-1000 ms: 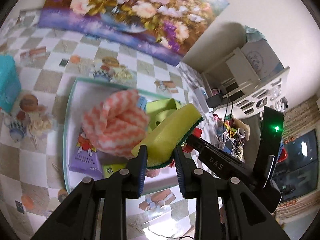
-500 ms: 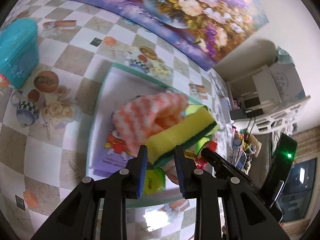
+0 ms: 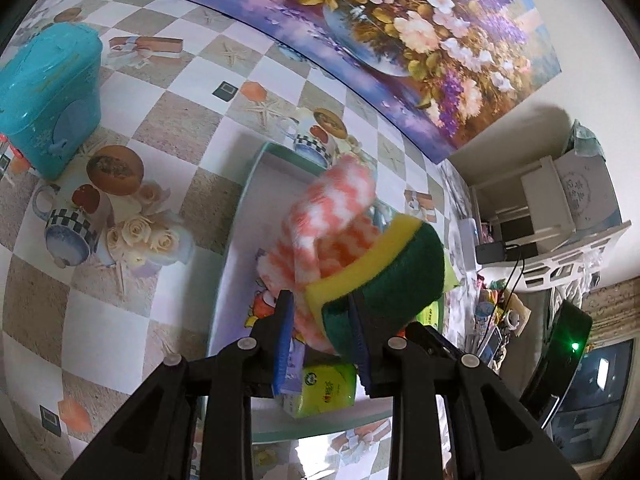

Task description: Organize soft objects

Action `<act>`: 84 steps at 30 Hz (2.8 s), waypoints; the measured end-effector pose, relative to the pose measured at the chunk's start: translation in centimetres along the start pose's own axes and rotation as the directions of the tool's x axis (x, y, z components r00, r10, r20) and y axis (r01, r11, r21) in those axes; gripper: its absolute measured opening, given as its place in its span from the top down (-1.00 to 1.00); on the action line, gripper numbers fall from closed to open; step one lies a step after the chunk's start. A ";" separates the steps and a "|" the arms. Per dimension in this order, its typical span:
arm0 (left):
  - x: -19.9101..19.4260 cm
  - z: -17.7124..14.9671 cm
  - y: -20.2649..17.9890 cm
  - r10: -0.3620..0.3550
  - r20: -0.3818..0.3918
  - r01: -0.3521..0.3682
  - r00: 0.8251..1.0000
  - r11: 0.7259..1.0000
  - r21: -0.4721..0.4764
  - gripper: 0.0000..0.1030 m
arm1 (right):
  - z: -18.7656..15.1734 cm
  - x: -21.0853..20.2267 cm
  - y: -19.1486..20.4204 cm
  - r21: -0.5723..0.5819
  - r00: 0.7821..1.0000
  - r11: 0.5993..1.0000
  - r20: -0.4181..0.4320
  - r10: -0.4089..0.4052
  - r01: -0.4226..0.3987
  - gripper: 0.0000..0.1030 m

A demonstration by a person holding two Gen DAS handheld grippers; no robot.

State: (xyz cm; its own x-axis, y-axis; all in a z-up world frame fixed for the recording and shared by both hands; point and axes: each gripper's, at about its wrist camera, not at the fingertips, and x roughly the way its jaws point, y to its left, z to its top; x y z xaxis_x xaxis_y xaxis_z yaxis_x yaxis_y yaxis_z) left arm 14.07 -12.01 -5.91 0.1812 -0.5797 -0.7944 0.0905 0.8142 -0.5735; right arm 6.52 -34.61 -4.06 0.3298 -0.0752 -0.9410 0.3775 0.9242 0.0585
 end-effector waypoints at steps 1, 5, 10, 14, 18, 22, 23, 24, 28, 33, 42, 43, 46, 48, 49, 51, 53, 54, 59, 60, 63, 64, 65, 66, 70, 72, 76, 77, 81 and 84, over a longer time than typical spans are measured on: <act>0.1 0.1 0.2 0.000 -0.001 0.000 1.000 1.000 -0.007 0.44 | 0.0 0.1 0.1 -0.002 1.000 1.000 -0.001 0.000 0.000 0.59; 0.7 0.4 1.1 0.013 -0.010 -0.013 1.000 0.999 -0.031 0.44 | 0.0 0.4 0.2 -0.010 1.000 1.000 -0.006 -0.001 0.001 0.59; 1.2 0.6 1.6 0.030 -0.025 -0.032 0.999 0.999 -0.041 0.44 | 0.0 0.7 0.4 -0.017 1.000 1.000 -0.013 -0.003 0.003 0.59; 0.9 0.6 1.5 0.025 -0.025 -0.026 0.999 0.999 -0.044 0.44 | 0.0 0.6 0.4 -0.019 1.000 1.000 -0.008 -0.008 0.008 0.58; 0.3 0.6 1.0 0.027 -0.016 -0.027 1.000 0.999 -0.025 0.44 | 0.1 0.2 0.5 -0.021 1.000 1.000 0.000 -0.008 0.008 0.56; -0.5 0.6 0.5 0.047 0.002 -0.047 0.999 0.999 0.003 0.33 | 0.1 0.0 0.5 -0.020 1.000 1.000 0.006 -0.022 0.022 0.05; -0.7 0.6 0.3 0.055 0.009 -0.055 0.998 0.998 0.010 0.29 | 0.1 -0.1 0.5 -0.018 1.000 1.000 0.006 -0.026 0.026 -0.03; -0.8 0.7 0.3 0.058 0.012 -0.058 0.998 0.998 0.013 0.28 | 0.1 -0.2 0.4 -0.014 1.000 1.000 0.008 -0.027 0.027 -0.07; -1.3 0.7 -0.1 0.110 0.038 -0.112 0.993 0.993 0.042 0.10 | 0.1 -0.3 0.3 -0.010 0.999 0.999 0.008 -0.034 0.034 -0.13; -1.5 0.8 -0.4 0.233 0.069 -0.239 0.970 0.967 0.084 -0.32 | 0.1 -0.3 0.4 -0.017 0.999 0.999 0.006 -0.050 0.050 -0.31; -0.9 0.9 0.4 0.393 0.091 -0.401 0.915 0.910 0.105 -0.60 | 0.1 -0.1 0.2 -0.025 0.996 0.995 0.002 -0.093 0.093 -0.50; -0.9 0.9 0.5 0.403 0.097 -0.412 0.910 0.905 0.108 -0.67 | 0.1 -0.1 0.1 -0.024 0.996 0.995 0.002 -0.094 0.094 -0.52; -0.8 1.0 0.4 0.428 0.122 -0.442 0.895 0.890 0.117 -0.82 | 0.1 0.0 0.2 -0.028 0.995 0.994 0.003 -0.102 0.102 -0.73; -0.8 0.9 0.2 0.441 0.137 -0.457 0.887 0.881 0.125 -0.85 | 0.1 -0.1 0.3 -0.033 0.994 0.993 0.009 -0.110 0.110 -0.88; -0.9 0.9 0.2 0.448 0.145 -0.466 0.882 0.876 0.127 -0.91 | 0.1 -0.1 0.3 -0.036 0.993 0.993 0.013 -0.114 0.114 -1.00; -1.0 0.9 0.2 0.467 0.165 -0.488 0.869 0.863 0.130 -0.96 | 0.0 -0.3 0.5 -0.046 0.992 0.991 0.025 -0.126 0.128 -1.00; -1.0 0.9 0.3 0.475 0.171 -0.497 0.863 0.858 0.129 -0.96 | -0.1 -0.4 0.5 -0.049 0.991 0.990 0.028 -0.129 0.130 -1.00; -1.1 0.8 0.4 0.475 0.174 -0.498 0.863 0.858 0.127 -0.96 | -0.1 -0.4 0.5 -0.047 0.992 0.991 0.028 -0.126 0.127 -1.00; -1.3 0.5 0.3 0.481 0.179 -0.506 0.858 0.851 0.143 -0.96 | -0.5 -0.7 0.5 -0.039 0.993 0.992 0.032 -0.118 0.119 -1.00; -1.3 0.5 0.2 0.485 0.177 -0.510 0.856 0.847 0.150 -0.96 | -0.6 -0.8 0.5 -0.037 0.993 0.993 0.033 -0.114 0.116 -1.00; -1.5 0.2 -0.1 0.490 0.184 -0.518 0.852 0.841 0.158 -0.96 | -1.2 -1.1 0.4 -0.027 0.995 0.995 0.032 -0.098 0.099 -1.00; -1.7 0.1 -0.1 0.488 0.186 -0.516 0.853 0.841 0.160 -0.96 | -1.4 -1.2 0.4 -0.025 0.995 0.995 0.032 -0.094 0.095 -1.00; -1.8 0.0 -0.2 0.484 0.191 -0.514 0.854 0.843 0.160 -0.96 | -1.6 -1.3 0.4 -0.021 0.995 0.996 0.033 -0.089 0.090 -1.00; -2.0 -0.1 -0.3 0.483 0.197 -0.514 0.853 0.842 0.162 -0.96 | -1.8 -1.5 0.4 -0.019 0.996 0.996 0.034 -0.087 0.087 -1.00; -2.9 -0.8 -0.8 0.496 0.234 -0.538 0.836 0.825 0.175 -0.96 | -2.6 -2.3 0.5 -0.016 0.996 0.997 0.046 -0.075 0.076 -1.00; -3.4 -1.1 -1.0 0.500 0.255 -0.550 0.827 0.815 0.182 -0.96 | -3.1 -2.7 0.8 -0.021 0.996 0.997 0.055 -0.067 0.068 -1.00; -4.6 -1.9 -1.5 0.520 0.309 -0.588 0.796 0.786 0.191 -0.96 | -4.1 -3.5 1.5 -0.037 0.996 0.998 0.068 -0.056 0.058 -1.00; -4.7 -2.1 -1.6 0.530 0.320 -0.602 0.785 0.775 0.192 -0.96 | -4.3 -3.7 1.7 -0.041 0.996 0.998 0.069 -0.054 0.057 -1.00; -5.6 -3.0 -1.9 0.573 0.375 -0.667 0.729 0.718 0.199 -0.96 | -5.1 -4.1 2.3 -0.060 0.996 0.997 0.073 -0.050 0.055 -1.00; -6.3 -3.5 -1.6 0.567 0.361 -0.654 0.740 0.732 0.191 -0.96 | -5.6 -4.4 2.7 -0.069 0.996 0.996 0.077 -0.047 0.053 -1.00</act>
State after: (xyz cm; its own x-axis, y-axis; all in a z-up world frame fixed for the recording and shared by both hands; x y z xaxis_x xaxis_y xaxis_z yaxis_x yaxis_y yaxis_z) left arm 9.37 -9.77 -0.74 0.5393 0.0446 -0.8410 0.1343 0.9813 0.1382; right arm 1.25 -29.66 -1.67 0.3772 -0.1473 -0.9143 0.3337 0.9426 -0.0142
